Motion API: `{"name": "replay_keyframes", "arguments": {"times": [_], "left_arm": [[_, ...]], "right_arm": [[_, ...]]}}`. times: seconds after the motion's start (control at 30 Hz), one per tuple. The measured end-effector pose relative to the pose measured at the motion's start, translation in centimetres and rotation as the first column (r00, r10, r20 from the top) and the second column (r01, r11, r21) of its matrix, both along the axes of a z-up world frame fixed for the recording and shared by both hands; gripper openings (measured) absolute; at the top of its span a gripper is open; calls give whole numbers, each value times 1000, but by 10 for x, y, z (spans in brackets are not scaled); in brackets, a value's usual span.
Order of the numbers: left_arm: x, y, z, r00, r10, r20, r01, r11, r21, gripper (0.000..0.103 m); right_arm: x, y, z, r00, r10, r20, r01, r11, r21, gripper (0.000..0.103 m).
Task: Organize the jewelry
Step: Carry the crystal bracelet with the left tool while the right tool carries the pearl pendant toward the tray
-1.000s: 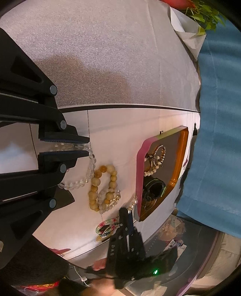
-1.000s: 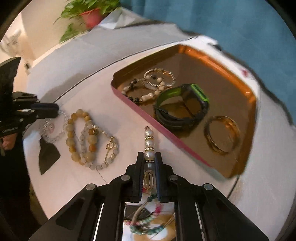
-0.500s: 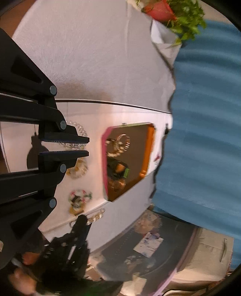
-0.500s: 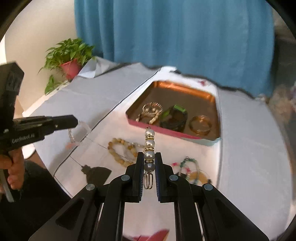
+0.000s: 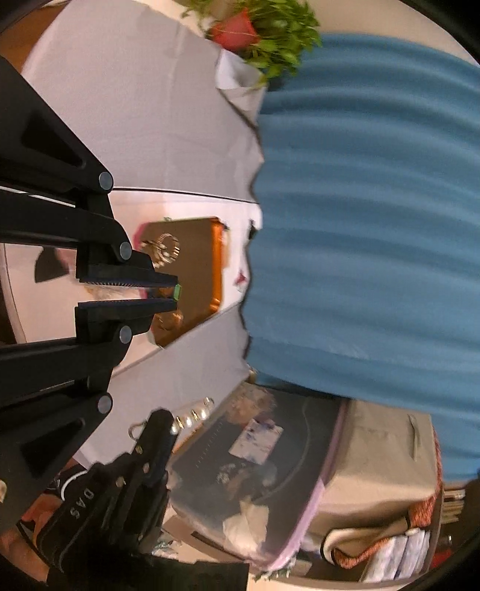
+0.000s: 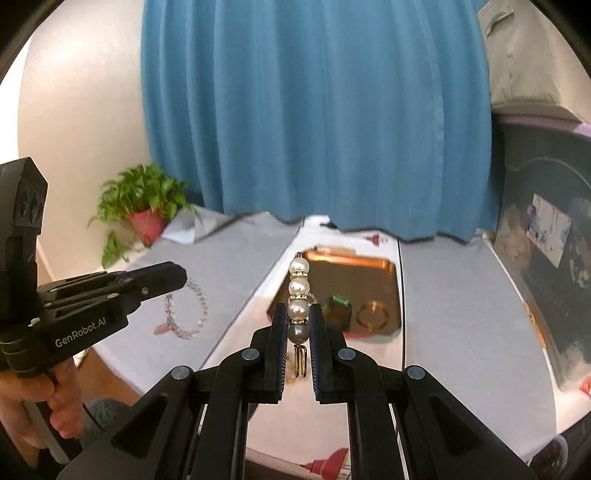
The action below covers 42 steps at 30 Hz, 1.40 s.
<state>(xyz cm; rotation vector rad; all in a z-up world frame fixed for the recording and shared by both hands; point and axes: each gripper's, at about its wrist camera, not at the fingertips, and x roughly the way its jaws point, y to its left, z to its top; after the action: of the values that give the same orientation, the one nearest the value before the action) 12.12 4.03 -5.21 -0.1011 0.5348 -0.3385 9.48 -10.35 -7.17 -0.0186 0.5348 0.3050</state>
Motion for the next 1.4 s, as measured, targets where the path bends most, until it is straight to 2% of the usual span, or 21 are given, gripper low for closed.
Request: {"name": "replay_keyframes", "arguments": {"times": [0.23, 0.37, 0.43, 0.47, 0.53, 0.6, 0.67, 0.8, 0.83, 0.87, 0.9, 1.0, 1.07, 1.1, 1.2, 1.3, 1.33, 1.4], "left_arm": [[3, -5, 23, 997, -36, 67, 33, 999, 43, 3], [24, -8, 11, 998, -35, 53, 32, 997, 67, 3], [37, -8, -12, 999, -50, -8, 51, 997, 60, 6], [39, -8, -25, 998, -55, -39, 57, 996, 64, 11], [43, -8, -68, 989, -43, -145, 57, 994, 92, 24], [42, -5, -115, 966, -33, -256, 62, 992, 106, 25], [36, -2, -150, 943, -26, -331, 66, 992, 109, 25], [29, 2, -199, 904, 6, -426, 62, 987, 145, 26], [31, 2, -206, 897, 3, -443, 68, 988, 142, 26], [28, 1, -206, 913, -3, -409, 67, 987, 144, 32], [29, -1, -209, 912, 2, -411, 71, 984, 162, 32], [26, -15, -214, 937, 6, -351, 95, 958, 271, 28], [30, -14, -213, 940, -5, -341, 96, 963, 250, 18], [33, -12, -213, 939, 1, -343, 88, 966, 244, 6], [41, -5, -211, 934, -6, -357, 78, 979, 188, 5], [46, 6, -205, 913, -21, -408, 52, 996, 67, 5], [47, 10, -201, 913, -23, -408, 41, 999, 35, 5], [44, 12, -184, 925, -14, -381, 25, 999, 24, 5]], "right_arm": [[4, -7, 18, 998, 8, 64, -7, 1000, -7, 12], [19, -10, 13, 998, 3, 66, -2, 1000, -8, 12], [36, -9, 0, 999, -1, 40, 2, 1000, -12, 12], [41, -10, -6, 1000, 0, 29, 0, 1000, -7, 12], [52, -8, -29, 1000, 5, -15, -6, 1000, -17, 12], [60, -8, -61, 997, 15, -79, -17, 1000, -22, 12], [64, -9, -93, 990, 27, -140, -29, 999, -15, 12], [64, -11, -155, 968, 34, -247, -37, 999, -6, 12], [64, -11, -169, 961, 37, -275, -40, 999, -5, 12], [65, -12, -179, 954, 40, -296, -43, 999, -5, 12], [66, -11, -192, 945, 45, -323, -49, 999, -6, 12], [67, -10, -211, 927, 65, -370, -73, 997, -7, 12], [66, -7, -215, 932, 61, -358, -77, 997, -32, 13], [67, -6, -216, 936, 51, -347, -74, 996, -51, 13], [71, -3, -218, 944, 46, -326, -71, 995, -67, 13], [74, 1, -215, 944, 63, -324, -90, 994, -69, 12], [74, -1, -212, 940, 92, -328, -106, 994, -27, 12], [71, -1, -200, 949, 87, -303, -97, 995, -19, 12]]}}
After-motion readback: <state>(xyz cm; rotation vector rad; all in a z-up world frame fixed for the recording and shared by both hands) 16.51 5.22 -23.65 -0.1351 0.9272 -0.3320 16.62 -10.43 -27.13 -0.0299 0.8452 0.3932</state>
